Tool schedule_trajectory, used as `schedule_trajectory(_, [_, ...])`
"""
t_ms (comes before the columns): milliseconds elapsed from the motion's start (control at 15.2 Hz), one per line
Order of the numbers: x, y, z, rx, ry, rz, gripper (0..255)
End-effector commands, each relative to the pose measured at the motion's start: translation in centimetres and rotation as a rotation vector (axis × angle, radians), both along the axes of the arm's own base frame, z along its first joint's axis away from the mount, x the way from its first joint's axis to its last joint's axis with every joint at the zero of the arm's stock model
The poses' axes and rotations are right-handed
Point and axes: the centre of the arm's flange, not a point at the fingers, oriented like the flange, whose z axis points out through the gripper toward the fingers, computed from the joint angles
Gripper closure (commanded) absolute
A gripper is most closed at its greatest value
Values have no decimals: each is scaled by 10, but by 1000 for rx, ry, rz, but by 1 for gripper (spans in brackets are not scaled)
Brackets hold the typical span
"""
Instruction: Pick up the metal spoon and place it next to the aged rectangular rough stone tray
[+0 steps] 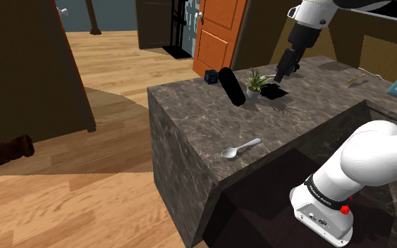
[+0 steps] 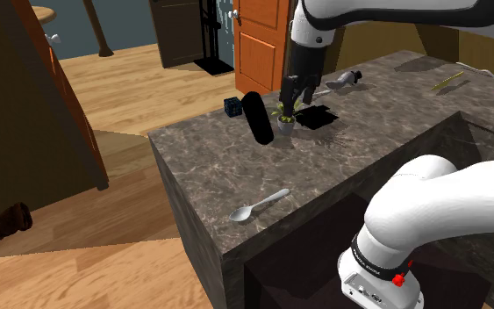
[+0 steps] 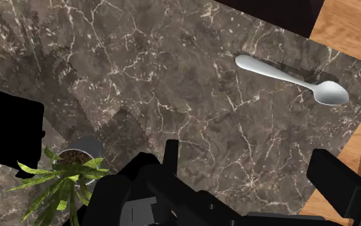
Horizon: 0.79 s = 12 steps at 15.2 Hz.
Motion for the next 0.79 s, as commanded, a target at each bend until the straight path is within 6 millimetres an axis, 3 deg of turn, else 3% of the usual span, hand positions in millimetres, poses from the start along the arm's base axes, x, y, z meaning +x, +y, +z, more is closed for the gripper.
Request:
schedule_trajectory(0, [0, 0, 0, 0, 0, 0, 0])
schedule_trajectory(726, [-38, 99, -98, 54, -104, -74, 0])
